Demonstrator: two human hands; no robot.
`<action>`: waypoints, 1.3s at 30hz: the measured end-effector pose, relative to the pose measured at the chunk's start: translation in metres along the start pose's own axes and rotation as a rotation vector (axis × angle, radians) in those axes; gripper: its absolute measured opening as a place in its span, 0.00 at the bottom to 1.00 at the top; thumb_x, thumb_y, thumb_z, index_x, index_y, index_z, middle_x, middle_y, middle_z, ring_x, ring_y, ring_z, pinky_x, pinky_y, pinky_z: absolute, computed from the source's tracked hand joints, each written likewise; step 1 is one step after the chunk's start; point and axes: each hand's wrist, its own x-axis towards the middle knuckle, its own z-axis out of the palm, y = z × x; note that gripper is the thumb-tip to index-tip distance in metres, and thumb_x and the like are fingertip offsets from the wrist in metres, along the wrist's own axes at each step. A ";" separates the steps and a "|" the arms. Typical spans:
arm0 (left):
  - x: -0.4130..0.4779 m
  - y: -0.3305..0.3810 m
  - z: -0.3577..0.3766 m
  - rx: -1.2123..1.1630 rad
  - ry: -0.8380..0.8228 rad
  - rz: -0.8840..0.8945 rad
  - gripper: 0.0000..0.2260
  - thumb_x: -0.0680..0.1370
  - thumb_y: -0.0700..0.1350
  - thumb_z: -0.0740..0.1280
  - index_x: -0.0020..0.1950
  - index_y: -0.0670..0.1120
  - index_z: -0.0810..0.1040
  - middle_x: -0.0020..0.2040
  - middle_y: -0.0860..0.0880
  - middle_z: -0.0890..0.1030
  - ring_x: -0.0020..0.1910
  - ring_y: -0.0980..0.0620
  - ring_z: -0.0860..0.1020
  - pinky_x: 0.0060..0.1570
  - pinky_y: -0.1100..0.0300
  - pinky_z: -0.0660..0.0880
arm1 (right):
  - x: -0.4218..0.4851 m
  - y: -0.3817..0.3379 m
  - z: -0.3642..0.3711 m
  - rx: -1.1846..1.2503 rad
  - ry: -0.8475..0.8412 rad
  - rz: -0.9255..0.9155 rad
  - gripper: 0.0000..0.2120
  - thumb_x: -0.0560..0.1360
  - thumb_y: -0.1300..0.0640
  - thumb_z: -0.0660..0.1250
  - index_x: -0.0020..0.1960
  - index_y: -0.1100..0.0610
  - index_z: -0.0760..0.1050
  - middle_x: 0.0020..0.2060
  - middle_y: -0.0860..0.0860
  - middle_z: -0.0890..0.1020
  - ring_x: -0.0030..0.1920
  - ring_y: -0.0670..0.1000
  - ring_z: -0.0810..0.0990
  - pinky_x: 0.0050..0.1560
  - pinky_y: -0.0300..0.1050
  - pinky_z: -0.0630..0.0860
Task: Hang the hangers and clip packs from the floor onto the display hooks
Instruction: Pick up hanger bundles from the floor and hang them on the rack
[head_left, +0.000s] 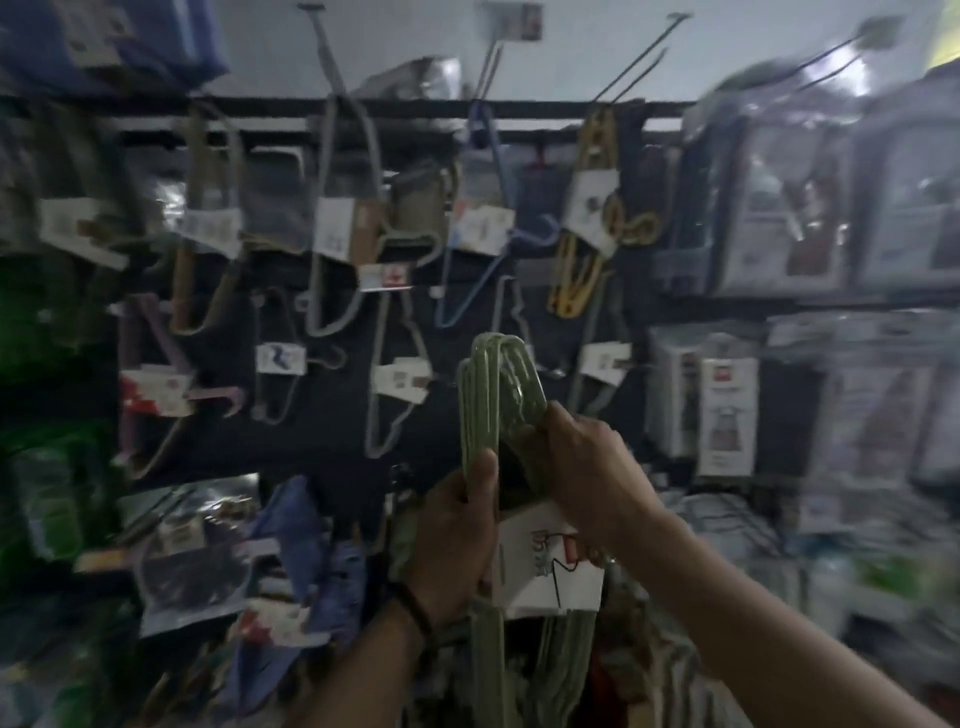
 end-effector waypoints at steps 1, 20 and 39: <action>0.002 0.008 0.024 0.012 -0.027 0.002 0.26 0.80 0.71 0.55 0.40 0.53 0.80 0.38 0.57 0.84 0.36 0.66 0.81 0.44 0.71 0.76 | -0.002 0.023 -0.013 -0.002 0.015 0.028 0.06 0.84 0.48 0.60 0.52 0.49 0.67 0.40 0.47 0.78 0.35 0.56 0.81 0.34 0.50 0.76; 0.176 -0.029 0.147 0.403 -0.078 0.267 0.12 0.83 0.55 0.69 0.41 0.52 0.77 0.25 0.55 0.76 0.24 0.58 0.74 0.29 0.61 0.68 | 0.043 0.252 -0.085 -0.176 0.042 0.170 0.12 0.86 0.42 0.55 0.51 0.50 0.65 0.34 0.46 0.75 0.28 0.45 0.70 0.26 0.39 0.63; 0.321 -0.020 0.187 0.426 -0.560 0.761 0.16 0.85 0.52 0.60 0.71 0.65 0.71 0.54 0.71 0.79 0.34 0.53 0.84 0.38 0.65 0.80 | 0.177 0.321 -0.024 -0.207 0.043 0.248 0.11 0.86 0.45 0.54 0.57 0.52 0.66 0.38 0.49 0.76 0.32 0.50 0.74 0.29 0.48 0.69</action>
